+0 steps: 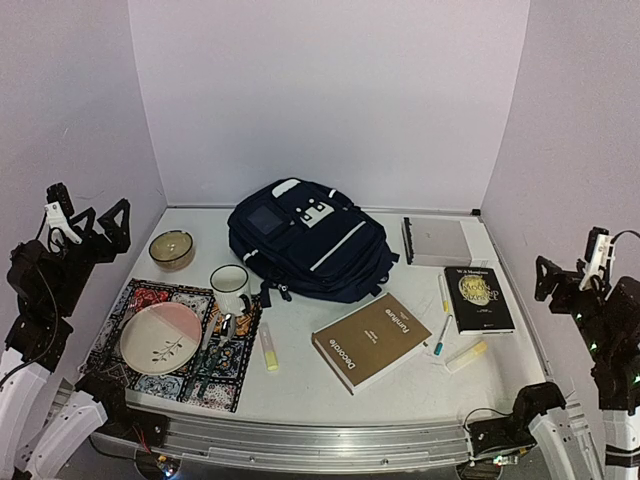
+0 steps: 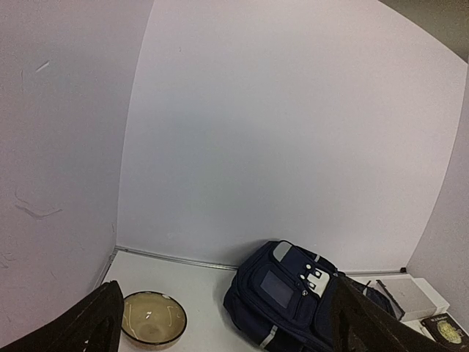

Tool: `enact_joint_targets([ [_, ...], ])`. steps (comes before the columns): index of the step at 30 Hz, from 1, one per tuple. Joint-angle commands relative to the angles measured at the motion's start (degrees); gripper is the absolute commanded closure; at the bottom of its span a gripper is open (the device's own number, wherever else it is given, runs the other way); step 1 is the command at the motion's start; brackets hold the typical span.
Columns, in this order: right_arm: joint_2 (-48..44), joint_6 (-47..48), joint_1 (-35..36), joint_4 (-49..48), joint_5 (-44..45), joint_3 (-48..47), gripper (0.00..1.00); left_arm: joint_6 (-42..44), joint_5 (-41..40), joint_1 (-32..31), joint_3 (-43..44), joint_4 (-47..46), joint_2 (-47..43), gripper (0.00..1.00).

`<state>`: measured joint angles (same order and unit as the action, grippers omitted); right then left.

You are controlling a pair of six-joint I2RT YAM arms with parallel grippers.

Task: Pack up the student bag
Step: Pick up the student bag from the corner of the board.

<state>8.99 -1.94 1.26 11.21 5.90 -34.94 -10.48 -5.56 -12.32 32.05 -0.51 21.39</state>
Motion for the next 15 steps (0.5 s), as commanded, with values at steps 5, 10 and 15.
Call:
enact_joint_targets([
  [5,13.73,-3.45,-0.11,-0.14,-11.22,-7.21,0.02,0.44,1.20,-0.15,0.70,-1.64,0.34,0.01],
  [10,25.15,-8.39,-0.11,-1.74,-19.44,-9.73,0.02,0.34,1.62,-0.16,0.70,-1.67,1.23,0.00],
  [15,36.91,-14.97,-0.10,-8.60,-26.01,-9.23,0.02,0.98,4.87,-0.15,0.90,-1.77,3.08,0.01],
])
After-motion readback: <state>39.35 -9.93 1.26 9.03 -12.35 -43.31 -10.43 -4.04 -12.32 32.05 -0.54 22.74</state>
